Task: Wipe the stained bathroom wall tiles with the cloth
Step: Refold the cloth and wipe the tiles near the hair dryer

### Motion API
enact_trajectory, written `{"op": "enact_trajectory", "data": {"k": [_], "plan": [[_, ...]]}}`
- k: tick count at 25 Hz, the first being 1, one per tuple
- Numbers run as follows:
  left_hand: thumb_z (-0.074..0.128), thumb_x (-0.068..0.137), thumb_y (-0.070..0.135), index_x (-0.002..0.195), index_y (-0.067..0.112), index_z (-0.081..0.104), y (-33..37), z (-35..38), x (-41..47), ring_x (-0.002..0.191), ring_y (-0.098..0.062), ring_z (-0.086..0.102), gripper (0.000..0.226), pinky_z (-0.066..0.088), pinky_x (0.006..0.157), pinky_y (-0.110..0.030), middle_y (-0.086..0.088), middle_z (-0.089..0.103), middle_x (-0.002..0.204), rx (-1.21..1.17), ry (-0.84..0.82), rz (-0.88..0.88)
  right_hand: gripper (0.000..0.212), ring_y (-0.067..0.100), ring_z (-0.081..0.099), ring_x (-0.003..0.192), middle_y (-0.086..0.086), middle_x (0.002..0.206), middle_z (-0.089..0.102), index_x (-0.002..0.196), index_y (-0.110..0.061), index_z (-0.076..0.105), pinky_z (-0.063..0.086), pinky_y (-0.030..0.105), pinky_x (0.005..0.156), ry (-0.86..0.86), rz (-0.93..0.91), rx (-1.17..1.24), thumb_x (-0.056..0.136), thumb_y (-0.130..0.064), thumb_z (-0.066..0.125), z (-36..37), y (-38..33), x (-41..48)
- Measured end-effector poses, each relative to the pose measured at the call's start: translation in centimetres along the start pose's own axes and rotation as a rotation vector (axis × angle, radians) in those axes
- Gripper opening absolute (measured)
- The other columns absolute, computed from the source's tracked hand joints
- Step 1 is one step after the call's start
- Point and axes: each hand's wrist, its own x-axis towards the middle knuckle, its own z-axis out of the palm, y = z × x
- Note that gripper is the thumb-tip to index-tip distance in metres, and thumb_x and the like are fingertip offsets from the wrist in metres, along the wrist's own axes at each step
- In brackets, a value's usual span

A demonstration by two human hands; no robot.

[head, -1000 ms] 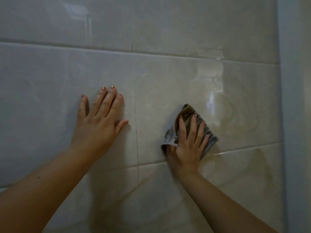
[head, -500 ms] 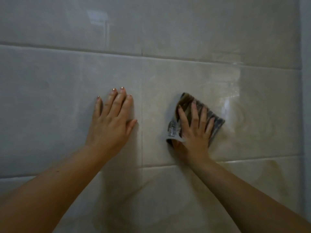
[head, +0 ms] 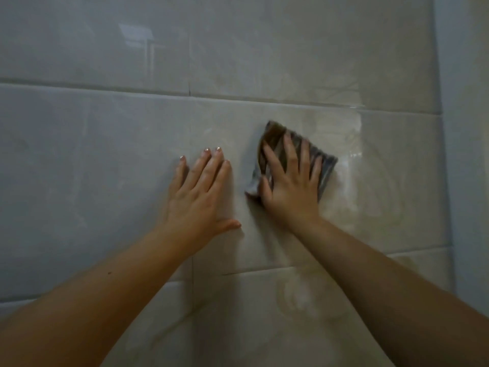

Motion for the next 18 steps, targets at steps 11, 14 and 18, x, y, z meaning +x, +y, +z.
{"op": "enact_trajectory", "data": {"k": [11,14,18], "plan": [[0.05,0.064,0.076,0.146,0.0,0.039,-0.3,1.4,0.8,0.143,-0.037,0.032,0.112,0.015,0.113,-0.052,-0.021,0.038,0.152,0.084,0.075,0.065,0.065,0.032,-0.01,0.149,0.001,0.164,-0.001,0.151,-0.043,0.017,-0.011,0.058,0.116,-0.114,-0.02,0.098,0.088,-0.056,0.027,-1.5,-3.1,5.8],[0.037,0.069,0.078,0.148,0.002,0.036,-0.6,1.7,0.7,0.144,-0.036,0.029,0.11,0.014,0.114,-0.052,-0.019,0.034,0.155,0.093,0.088,0.069,0.067,0.029,-0.003,0.15,-0.002,0.163,0.005,0.149,-0.042,0.025,-0.006,0.055,0.118,-0.041,0.103,0.08,0.084,-0.058,0.025,-1.6,0.9,8.2],[0.049,0.064,0.077,0.146,0.001,0.039,-0.7,1.8,0.6,0.142,-0.037,0.034,0.112,0.016,0.111,-0.053,-0.019,0.038,0.153,0.064,0.121,0.095,0.064,0.03,-0.009,0.149,0.001,0.164,-0.003,0.153,-0.037,0.013,-0.008,0.057,0.117,-0.101,0.414,0.097,0.092,-0.055,0.025,-2.3,4.8,6.6]]}}
